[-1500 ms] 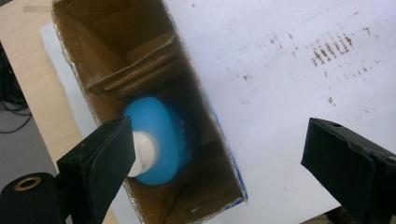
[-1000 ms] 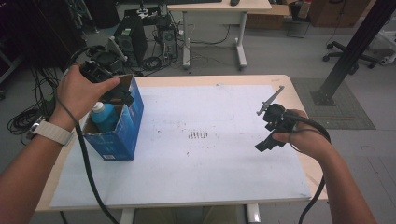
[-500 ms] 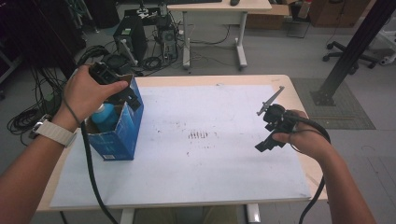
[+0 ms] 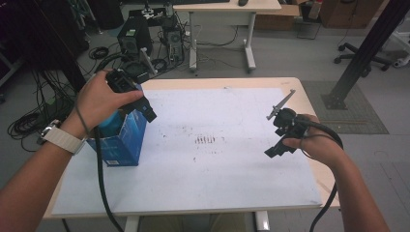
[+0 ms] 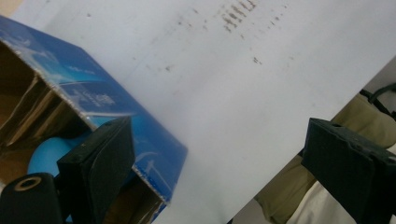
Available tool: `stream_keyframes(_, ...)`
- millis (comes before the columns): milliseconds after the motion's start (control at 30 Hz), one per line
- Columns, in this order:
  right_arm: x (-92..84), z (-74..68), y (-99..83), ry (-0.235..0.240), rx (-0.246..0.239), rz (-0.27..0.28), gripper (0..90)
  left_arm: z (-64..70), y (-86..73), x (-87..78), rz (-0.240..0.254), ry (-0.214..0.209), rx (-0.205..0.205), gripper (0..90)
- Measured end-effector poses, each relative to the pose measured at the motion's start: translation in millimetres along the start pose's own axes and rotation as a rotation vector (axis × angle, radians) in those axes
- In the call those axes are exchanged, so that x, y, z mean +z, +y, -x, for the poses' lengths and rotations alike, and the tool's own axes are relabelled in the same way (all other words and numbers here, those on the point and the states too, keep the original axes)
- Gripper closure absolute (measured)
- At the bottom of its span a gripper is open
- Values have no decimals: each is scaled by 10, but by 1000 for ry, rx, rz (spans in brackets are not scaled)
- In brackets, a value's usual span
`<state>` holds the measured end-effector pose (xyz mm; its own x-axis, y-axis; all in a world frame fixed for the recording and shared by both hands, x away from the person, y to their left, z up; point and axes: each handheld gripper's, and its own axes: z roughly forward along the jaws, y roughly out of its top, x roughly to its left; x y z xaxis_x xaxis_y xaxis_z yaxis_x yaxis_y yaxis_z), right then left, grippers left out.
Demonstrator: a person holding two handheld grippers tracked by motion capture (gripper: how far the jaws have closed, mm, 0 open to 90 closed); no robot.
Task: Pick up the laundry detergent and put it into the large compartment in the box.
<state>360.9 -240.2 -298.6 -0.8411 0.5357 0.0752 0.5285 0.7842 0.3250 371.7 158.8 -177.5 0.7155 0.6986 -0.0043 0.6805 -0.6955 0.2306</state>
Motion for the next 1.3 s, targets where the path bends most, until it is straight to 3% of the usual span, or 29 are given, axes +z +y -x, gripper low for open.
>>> stream_keyframes(300, -3, -8, 6, -2, -1, 0, 85, 161, 42, 30, 3, -1, 66, 100)
stream_keyframes(700, -2, -21, 4, -3, 2, 3, 85, 280, 61, 89, -1, -24, 107, 100)
stream_keyframes(900, -11, -22, -1, -2, 4, 4, 85, 369, 83, 92, 8, -34, 162, 100)
stream_keyframes(1300, 0, -22, -2, 0, 2, 5, 85, 568, 113, 152, 6, -35, 215, 100)
